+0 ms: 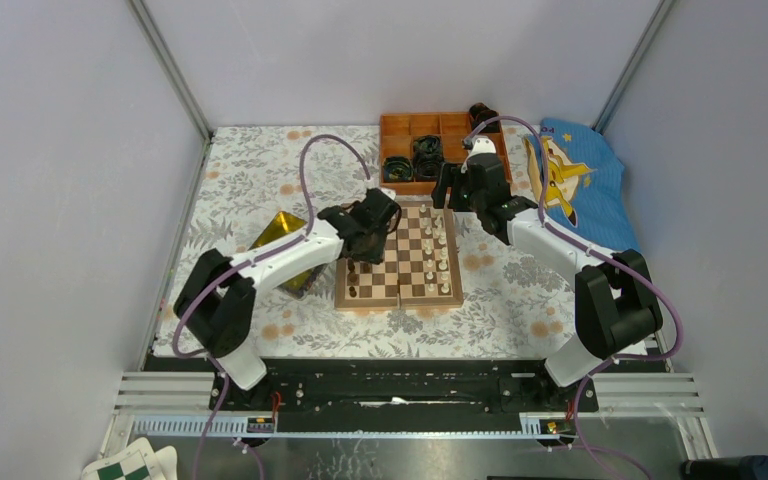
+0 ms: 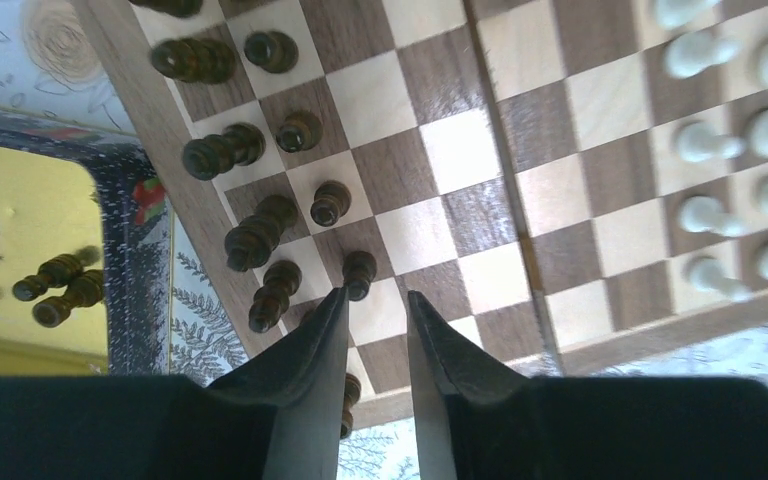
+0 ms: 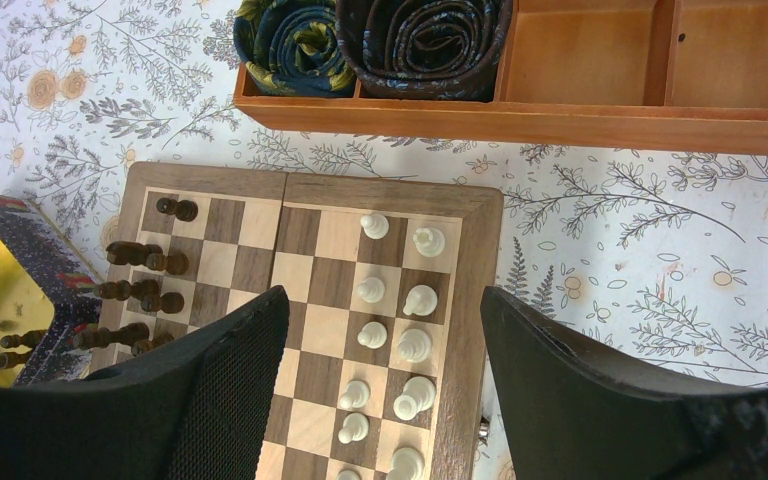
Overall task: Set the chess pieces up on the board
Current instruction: Place the chess piece on the chessboard, then pick up the chess piece from the storage box.
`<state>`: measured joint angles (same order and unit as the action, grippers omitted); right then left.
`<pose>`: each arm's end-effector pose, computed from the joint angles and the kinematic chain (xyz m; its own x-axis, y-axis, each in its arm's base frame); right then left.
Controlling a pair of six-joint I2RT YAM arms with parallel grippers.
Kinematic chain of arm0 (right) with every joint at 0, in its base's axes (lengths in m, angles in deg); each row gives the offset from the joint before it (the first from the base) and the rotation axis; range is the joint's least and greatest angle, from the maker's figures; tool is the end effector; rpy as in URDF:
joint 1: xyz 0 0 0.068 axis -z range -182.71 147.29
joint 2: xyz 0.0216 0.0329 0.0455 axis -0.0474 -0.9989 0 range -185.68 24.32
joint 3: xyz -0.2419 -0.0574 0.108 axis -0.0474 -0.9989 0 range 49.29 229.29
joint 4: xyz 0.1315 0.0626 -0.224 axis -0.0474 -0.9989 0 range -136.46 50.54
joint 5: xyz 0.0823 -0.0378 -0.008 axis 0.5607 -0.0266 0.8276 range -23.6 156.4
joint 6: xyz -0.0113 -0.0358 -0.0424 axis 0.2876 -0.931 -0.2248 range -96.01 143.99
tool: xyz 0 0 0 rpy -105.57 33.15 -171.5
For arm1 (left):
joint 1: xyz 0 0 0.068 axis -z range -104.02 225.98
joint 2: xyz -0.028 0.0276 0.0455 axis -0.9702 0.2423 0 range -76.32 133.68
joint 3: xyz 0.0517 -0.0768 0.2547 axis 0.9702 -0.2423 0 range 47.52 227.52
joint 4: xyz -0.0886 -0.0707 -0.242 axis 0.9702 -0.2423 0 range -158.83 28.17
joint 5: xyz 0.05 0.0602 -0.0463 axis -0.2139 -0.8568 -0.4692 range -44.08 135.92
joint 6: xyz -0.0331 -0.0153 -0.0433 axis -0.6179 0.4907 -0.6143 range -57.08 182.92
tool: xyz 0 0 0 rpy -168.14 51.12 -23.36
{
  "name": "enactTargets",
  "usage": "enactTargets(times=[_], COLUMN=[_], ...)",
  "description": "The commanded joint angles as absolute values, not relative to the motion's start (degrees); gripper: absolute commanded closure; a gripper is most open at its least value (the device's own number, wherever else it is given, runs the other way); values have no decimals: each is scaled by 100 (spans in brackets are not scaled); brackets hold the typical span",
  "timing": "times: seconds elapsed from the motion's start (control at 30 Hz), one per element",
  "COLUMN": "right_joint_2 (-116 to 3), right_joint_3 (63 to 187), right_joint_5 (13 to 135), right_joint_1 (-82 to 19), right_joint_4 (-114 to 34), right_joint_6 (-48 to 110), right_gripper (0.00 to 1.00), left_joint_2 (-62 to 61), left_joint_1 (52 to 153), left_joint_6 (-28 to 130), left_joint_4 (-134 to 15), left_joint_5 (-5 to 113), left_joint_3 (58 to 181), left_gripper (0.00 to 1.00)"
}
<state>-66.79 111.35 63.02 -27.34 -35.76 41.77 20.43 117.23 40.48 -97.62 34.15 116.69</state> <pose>0.3432 0.1547 0.2576 -0.4828 0.1139 -0.8683 -0.2312 0.9398 0.2518 0.2697 -0.2259 0.2100 -0.8414 0.2408 -0.4838 0.2765 0.9610 -0.0025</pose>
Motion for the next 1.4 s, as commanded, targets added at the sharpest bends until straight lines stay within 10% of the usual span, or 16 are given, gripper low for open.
enactTargets(times=[0.0,0.5,1.37], right_joint_2=[-6561,-6481,-6453], right_joint_3=[11169,11153,11143], right_joint_5=[6384,6484,6615], right_joint_1=[-2697,-2697,-2697], right_joint_4=[-3366,-3355,-3329], right_joint_6=[4139,4154,4202], right_gripper=[22,22,22], left_joint_2=[1457,382,1239], left_joint_1=[11720,9586,7261], left_joint_6=[3857,3114,3262], left_joint_4=[-10102,-9963,-9038], left_joint_5=[3427,3642,4195], left_joint_3=[12139,11700,10157], left_gripper=[63,32,35])
